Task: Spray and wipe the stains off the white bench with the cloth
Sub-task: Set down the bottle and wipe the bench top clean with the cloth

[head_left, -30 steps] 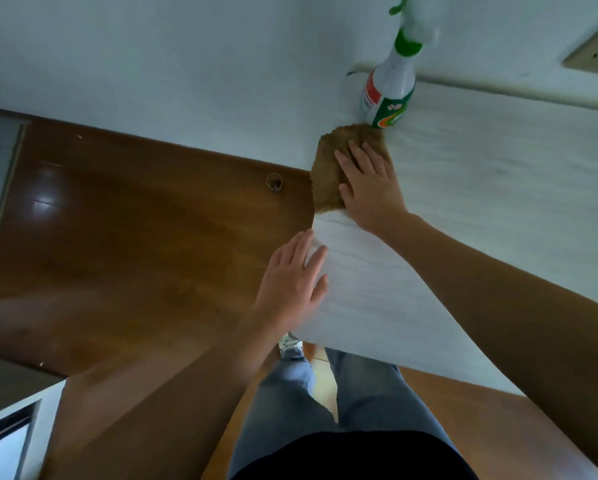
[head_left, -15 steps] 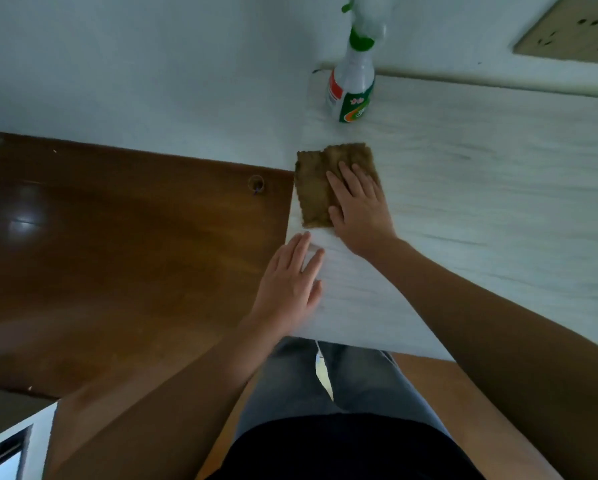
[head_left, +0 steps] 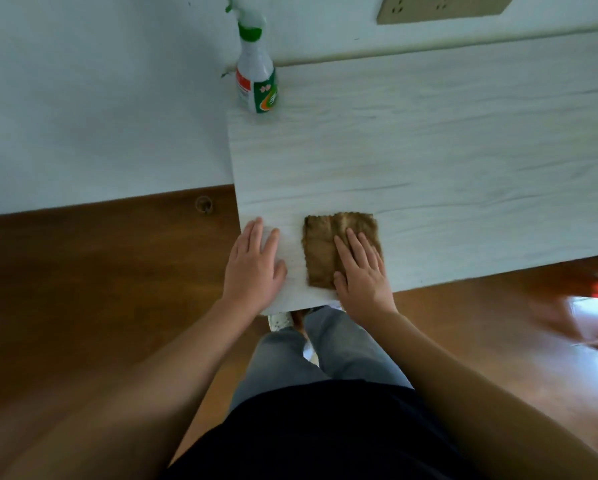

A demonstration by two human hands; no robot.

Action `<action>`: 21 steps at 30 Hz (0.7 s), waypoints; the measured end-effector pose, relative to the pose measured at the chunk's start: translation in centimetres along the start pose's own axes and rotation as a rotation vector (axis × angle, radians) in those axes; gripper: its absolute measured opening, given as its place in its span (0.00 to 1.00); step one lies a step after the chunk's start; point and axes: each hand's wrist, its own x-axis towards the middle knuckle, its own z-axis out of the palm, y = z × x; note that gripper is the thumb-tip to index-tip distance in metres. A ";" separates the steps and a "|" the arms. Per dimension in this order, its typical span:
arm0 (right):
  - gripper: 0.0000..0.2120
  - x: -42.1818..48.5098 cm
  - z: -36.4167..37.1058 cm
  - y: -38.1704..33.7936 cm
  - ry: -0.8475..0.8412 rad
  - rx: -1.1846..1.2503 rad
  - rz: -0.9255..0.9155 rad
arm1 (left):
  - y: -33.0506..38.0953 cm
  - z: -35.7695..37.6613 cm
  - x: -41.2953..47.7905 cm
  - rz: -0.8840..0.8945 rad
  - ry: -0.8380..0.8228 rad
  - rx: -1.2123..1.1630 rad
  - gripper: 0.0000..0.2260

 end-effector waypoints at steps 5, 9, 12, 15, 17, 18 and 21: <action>0.30 -0.4 -0.8 -0.1 -0.041 0.070 0.039 | -0.1 -0.4 -0.1 0.018 -0.004 0.000 0.28; 0.27 0.2 -2.7 0.7 -0.088 0.117 0.021 | 0.5 -0.5 0.1 -0.007 -0.013 -0.018 0.28; 0.26 0.7 -4.2 1.6 -0.100 0.140 -0.025 | 1.6 -0.9 0.2 -0.060 -0.002 -0.055 0.26; 0.26 1.3 -5.5 2.9 -0.071 0.142 -0.030 | 2.8 -1.2 0.6 -0.077 0.047 -0.117 0.23; 0.26 1.8 -6.1 4.1 -0.063 0.119 -0.024 | 3.7 -1.4 1.0 -0.070 0.062 -0.139 0.23; 0.26 2.0 -6.3 4.7 -0.058 0.112 -0.023 | 4.2 -1.5 1.1 -0.065 0.065 -0.146 0.23; 0.25 2.6 -7.0 6.0 -0.055 0.134 -0.024 | 5.8 -1.7 2.0 -0.055 0.077 -0.151 0.23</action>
